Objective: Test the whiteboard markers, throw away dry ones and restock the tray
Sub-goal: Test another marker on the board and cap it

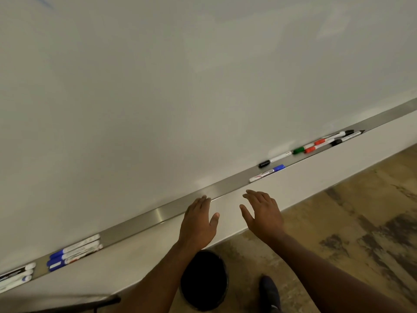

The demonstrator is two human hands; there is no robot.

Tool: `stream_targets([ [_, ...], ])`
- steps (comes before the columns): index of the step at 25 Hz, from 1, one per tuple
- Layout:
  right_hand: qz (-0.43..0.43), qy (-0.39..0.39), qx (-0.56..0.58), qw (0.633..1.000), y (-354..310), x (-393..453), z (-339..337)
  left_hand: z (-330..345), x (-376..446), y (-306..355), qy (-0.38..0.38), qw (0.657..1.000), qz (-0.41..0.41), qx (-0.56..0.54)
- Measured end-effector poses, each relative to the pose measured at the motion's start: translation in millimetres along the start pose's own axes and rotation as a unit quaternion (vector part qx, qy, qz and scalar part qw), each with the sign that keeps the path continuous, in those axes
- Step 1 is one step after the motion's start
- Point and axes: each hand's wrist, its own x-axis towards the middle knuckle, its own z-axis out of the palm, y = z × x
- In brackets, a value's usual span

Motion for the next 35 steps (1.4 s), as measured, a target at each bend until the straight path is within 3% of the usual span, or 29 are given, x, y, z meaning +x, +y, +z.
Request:
stream_targets([
  [17,0.042,-0.010,0.049,0.998,159.2,81.0,-32.5,48.8,123.7,134.5,0.005,0.999,0.043,0.007],
  [22,0.051,-0.040,0.073,0.995,168.2,103.9,-28.0,67.2,147.3,141.5,-0.002,0.998,0.035,0.045],
  [28,0.125,-0.099,0.146,0.976,164.7,119.0,-23.2,83.4,170.4,154.1,-0.015,0.992,0.068,0.109],
  [35,0.164,-0.066,0.241,0.954,155.5,121.0,-27.7,81.4,171.0,160.8,-0.018,0.999,0.004,0.035],
])
